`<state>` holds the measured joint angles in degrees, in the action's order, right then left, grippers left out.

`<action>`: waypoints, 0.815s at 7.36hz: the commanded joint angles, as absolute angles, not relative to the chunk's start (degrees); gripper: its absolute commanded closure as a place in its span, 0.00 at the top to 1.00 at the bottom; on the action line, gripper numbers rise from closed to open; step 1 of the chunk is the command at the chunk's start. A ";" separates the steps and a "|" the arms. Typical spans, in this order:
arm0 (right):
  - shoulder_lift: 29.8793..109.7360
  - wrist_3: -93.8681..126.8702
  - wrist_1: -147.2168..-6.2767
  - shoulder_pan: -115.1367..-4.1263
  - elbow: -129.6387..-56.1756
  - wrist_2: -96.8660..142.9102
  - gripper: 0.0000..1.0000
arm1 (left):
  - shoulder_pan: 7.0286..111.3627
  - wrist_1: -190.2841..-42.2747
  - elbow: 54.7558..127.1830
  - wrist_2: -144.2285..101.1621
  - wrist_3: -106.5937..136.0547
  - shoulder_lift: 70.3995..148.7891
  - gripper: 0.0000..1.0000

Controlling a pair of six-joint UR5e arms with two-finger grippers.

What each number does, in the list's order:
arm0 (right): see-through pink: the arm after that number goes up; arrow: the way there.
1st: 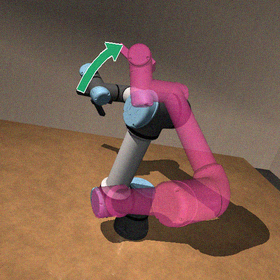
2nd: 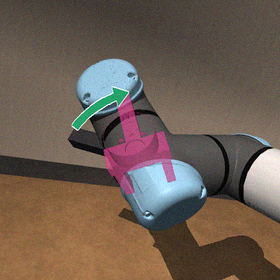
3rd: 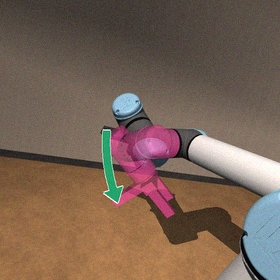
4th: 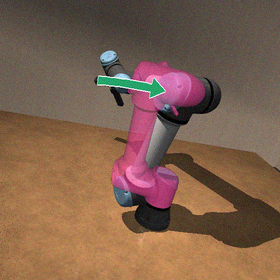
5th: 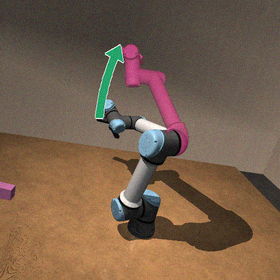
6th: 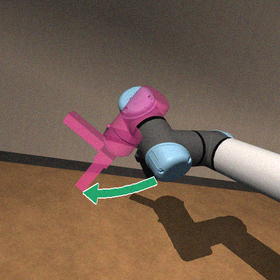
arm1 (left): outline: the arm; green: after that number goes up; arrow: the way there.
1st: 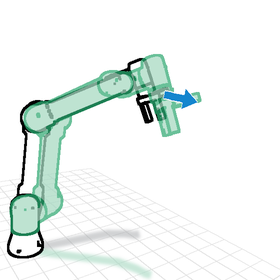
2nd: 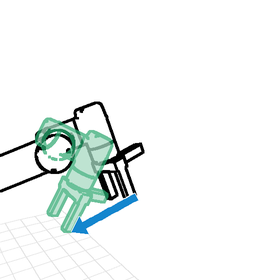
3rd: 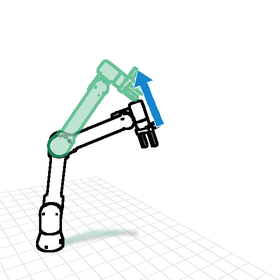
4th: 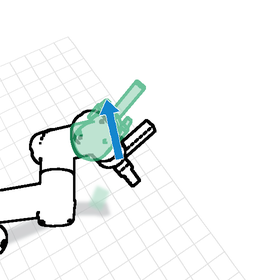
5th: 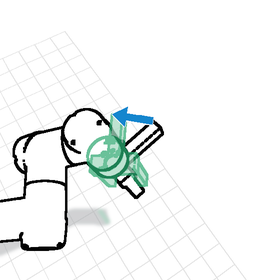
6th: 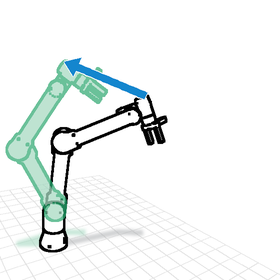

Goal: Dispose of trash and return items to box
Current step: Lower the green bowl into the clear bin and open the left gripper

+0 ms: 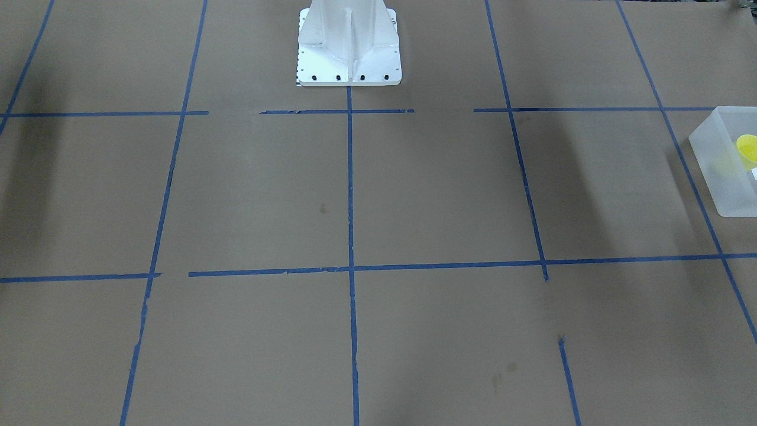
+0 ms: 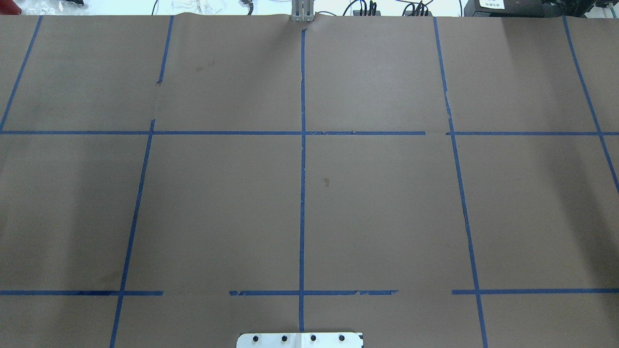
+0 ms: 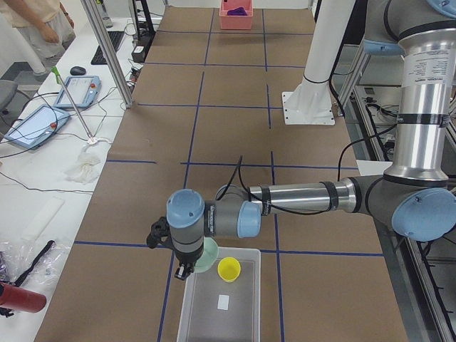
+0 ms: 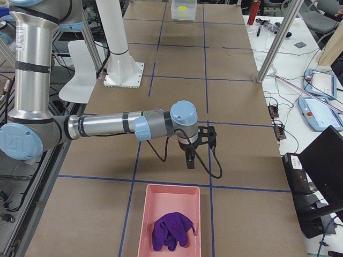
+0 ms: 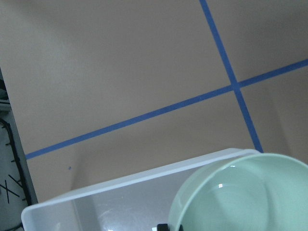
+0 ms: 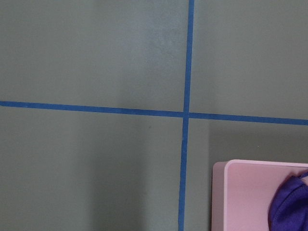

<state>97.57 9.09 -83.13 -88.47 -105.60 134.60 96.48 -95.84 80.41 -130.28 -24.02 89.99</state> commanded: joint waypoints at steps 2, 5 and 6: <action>97.73 9.84 -83.14 -88.07 -106.17 134.65 1.00 | 96.94 -106.38 65.09 -134.82 -26.89 89.74 0.00; 98.00 9.84 -83.14 -88.07 -106.43 134.65 1.00 | 101.59 -109.86 62.23 -134.74 -27.16 89.39 0.00; 98.87 9.84 -82.97 -88.07 -107.22 134.65 1.00 | 101.60 -109.86 62.23 -134.74 -27.07 89.38 0.00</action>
<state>98.12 9.84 -83.11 -88.07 -106.56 134.62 100.98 -109.61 62.51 -134.72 -27.10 89.46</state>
